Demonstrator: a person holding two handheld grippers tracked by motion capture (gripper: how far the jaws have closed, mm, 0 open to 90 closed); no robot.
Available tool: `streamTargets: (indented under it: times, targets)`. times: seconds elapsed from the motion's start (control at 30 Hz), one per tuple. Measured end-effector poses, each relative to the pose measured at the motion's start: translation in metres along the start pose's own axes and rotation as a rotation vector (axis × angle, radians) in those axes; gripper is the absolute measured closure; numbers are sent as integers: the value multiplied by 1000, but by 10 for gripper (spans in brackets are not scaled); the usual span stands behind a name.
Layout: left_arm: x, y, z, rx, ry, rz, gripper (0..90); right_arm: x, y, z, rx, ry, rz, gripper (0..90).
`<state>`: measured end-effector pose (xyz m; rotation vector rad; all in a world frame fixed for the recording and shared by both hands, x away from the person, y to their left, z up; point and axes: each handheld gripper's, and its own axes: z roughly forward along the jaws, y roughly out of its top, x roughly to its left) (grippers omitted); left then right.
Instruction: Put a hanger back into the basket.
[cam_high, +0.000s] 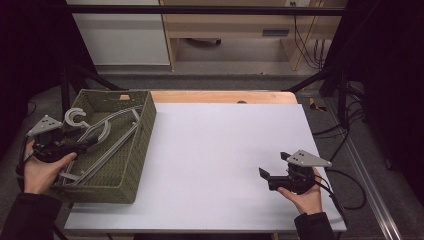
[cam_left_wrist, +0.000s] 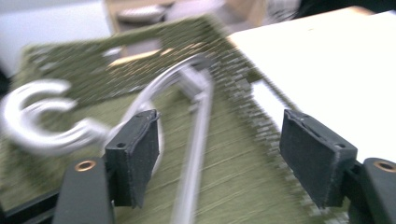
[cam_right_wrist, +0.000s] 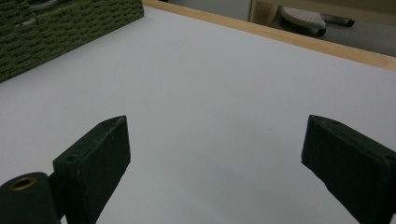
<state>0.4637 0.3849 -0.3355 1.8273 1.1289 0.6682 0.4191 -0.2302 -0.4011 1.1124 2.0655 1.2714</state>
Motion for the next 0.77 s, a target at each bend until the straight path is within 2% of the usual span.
streamTargets:
  times: [0.1,0.17,0.4,0.5,0.53,0.7,0.77]
  targets:
    - [-26,0,-3,-64,-73,14,232,0,0,-1,-11,-4,1,78]
    - [-41,-1,-3,-95,-101,26,213,-1,0,-2,-23,-4,2,76]
    - [-81,-12,4,-123,-176,63,118,-1,1,-5,-51,-12,2,65]
    - [-95,-20,9,-113,-176,90,83,-2,0,-6,-55,-10,-2,59]
    - [-99,-22,10,-117,-183,87,74,-2,0,-6,-59,-10,-3,58]
    - [-109,-30,15,-111,-193,95,56,-3,-1,-10,-77,-7,5,53]
    - [-111,-32,14,-127,-185,96,56,-4,-1,-12,-87,-6,8,52]
